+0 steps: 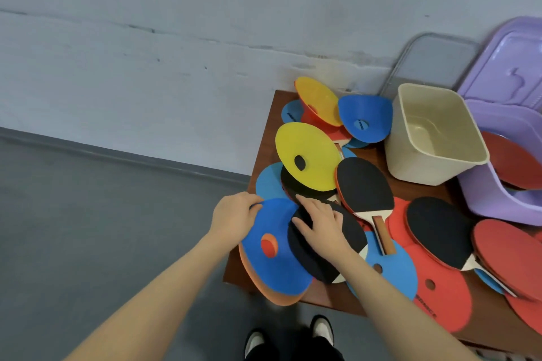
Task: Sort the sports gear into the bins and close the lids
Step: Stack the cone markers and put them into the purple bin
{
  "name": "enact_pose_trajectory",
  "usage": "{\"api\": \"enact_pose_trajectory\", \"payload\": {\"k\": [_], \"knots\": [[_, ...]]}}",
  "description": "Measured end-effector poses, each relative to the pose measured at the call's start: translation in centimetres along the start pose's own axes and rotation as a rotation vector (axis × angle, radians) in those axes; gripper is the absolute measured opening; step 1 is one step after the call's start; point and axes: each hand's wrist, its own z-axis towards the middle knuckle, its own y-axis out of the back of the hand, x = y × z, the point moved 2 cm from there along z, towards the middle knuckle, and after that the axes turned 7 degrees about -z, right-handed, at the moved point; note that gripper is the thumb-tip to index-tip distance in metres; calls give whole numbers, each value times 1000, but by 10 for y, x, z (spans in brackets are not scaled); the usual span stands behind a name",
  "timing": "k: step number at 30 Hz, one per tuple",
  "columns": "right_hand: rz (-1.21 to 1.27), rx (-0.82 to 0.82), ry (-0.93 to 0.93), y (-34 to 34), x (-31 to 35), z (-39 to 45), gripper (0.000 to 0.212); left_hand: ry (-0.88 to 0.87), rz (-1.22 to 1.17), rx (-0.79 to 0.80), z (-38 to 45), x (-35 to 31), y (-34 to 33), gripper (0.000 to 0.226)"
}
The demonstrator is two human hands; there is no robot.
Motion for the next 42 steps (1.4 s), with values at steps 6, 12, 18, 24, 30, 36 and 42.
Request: {"api": "enact_pose_trajectory", "payload": {"k": [6,12,18,24,30,36,42], "knots": [[28,-13,-44,-2,10,5,44,-192,-38,-136,-11,10,21,27],[148,-18,-40,-9,29,13,41,-207,-72,-235,-20,25,38,30],[124,-2,-42,-23,52,24,31,46,-15,-93,-23,55,32,33],[146,-13,-45,-30,54,17,46,-72,-58,-177,-27,60,35,37],[379,-302,68,-4,72,13,44,-164,-142,-400,-23,51,63,42],[482,-437,64,43,62,17,42,-264,-130,-477,5,15,80,38],[525,-504,14,100,24,24,38,-324,-114,-437,52,-33,64,32]]}}
